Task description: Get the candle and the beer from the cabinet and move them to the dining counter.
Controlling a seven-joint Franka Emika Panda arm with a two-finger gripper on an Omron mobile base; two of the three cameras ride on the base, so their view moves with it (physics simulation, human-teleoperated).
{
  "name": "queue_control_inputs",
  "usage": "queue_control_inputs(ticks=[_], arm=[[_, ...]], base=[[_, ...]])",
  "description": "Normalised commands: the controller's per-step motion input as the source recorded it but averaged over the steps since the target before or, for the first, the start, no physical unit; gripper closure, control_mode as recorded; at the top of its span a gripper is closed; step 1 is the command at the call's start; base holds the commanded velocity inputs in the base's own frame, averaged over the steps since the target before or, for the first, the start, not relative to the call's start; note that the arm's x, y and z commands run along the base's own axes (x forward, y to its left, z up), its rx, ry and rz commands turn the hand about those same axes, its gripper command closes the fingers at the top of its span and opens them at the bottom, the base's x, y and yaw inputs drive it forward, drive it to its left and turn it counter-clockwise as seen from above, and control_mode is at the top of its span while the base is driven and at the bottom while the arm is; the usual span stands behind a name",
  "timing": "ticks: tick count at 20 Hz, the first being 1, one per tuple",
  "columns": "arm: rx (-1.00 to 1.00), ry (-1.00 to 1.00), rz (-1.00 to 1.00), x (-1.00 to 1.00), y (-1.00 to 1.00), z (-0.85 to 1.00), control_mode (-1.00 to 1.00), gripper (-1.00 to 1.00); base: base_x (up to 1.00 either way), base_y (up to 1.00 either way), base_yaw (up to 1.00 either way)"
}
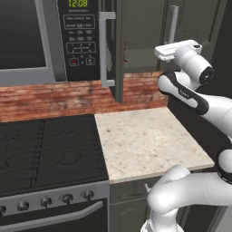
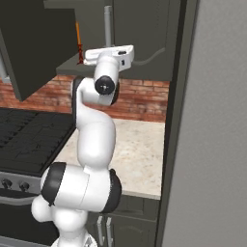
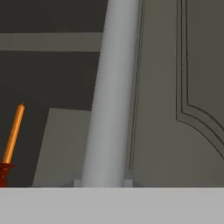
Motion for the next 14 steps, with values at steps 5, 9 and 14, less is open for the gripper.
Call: queue_control_inputs(ticks=[5,9,14], arm=[[0.00,0.13,-0.02,-0.12,-0.01,-0.04,-1.00,1.00],[0.00,0.08,-0.08,-0.52,-0.33,0.01,-1.00,1.00],[0.00,0.12,-0.06,-0.66,-0.49,0.03,-1.00,1.00]], base=[[0.00,0.00,0.00],[0.00,0.00,0.00],[0.00,0.00,0.00]])
